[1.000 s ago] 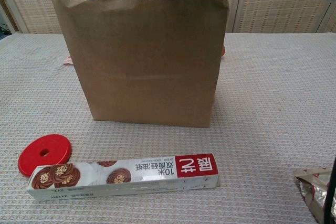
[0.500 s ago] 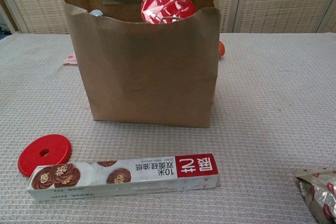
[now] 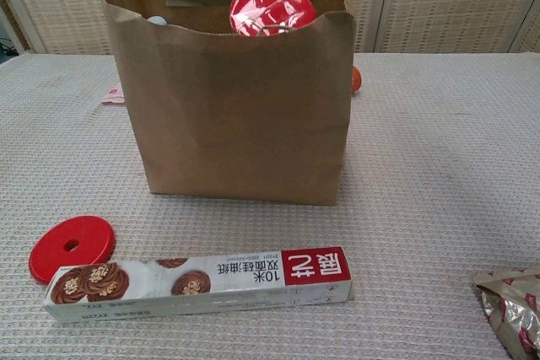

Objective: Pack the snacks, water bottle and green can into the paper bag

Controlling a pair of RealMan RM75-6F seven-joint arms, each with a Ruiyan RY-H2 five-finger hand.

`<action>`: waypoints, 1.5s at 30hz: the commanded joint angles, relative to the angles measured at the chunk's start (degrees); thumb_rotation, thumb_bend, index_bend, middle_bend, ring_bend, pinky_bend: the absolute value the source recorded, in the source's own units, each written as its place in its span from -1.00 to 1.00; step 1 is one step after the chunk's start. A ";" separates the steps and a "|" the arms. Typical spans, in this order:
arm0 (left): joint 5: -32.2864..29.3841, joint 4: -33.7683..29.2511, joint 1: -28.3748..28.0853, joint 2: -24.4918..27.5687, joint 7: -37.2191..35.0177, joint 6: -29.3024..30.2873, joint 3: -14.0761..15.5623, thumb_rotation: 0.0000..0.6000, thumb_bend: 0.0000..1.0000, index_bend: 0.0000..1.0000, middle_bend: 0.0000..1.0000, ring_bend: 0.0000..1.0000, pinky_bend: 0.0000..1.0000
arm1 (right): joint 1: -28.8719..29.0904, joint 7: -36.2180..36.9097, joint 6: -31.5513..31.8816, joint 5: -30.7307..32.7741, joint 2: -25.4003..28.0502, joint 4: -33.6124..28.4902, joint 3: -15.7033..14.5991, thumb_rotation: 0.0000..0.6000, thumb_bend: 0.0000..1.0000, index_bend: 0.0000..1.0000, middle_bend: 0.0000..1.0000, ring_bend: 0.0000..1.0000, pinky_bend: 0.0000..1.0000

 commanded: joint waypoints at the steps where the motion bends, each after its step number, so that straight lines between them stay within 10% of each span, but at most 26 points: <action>1: -0.02 -0.03 0.01 -0.03 0.11 0.03 -0.01 1.00 -0.11 -0.90 -1.00 -1.00 -1.00 | -5.07 3.51 -5.13 -5.83 6.93 -0.07 -4.03 1.00 -0.71 -1.00 -0.88 -1.00 -0.75; 10: -0.24 -0.30 0.10 -0.25 1.11 0.26 -0.10 1.00 -0.11 -0.90 -1.00 -1.00 -1.00 | -10.01 5.87 -19.47 -20.80 19.16 5.09 -13.97 1.00 -0.71 -1.00 -0.88 -1.00 -0.75; 21: -0.35 -0.33 0.18 -0.44 1.59 0.41 -0.13 1.00 -0.11 -0.90 -1.00 -1.00 -1.00 | -10.63 -2.08 -23.03 -33.73 12.15 9.58 -24.87 1.00 -1.00 -1.00 -0.92 -1.00 -0.79; 36: -0.10 -0.06 0.14 -0.31 0.84 0.27 -0.05 1.00 -0.11 -0.90 -1.00 -1.00 -1.00 | -2.48 -11.01 -34.94 -27.09 12.35 7.11 -32.01 1.00 -1.00 -1.00 -0.99 -1.00 -0.90; 45: -0.17 -0.15 0.17 -0.37 1.12 0.32 -0.08 1.00 -0.11 -0.90 -1.00 -1.00 -1.00 | -1.75 -17.17 -31.73 -26.08 12.47 7.89 -36.06 1.00 -1.00 -1.00 -0.99 -1.00 -0.91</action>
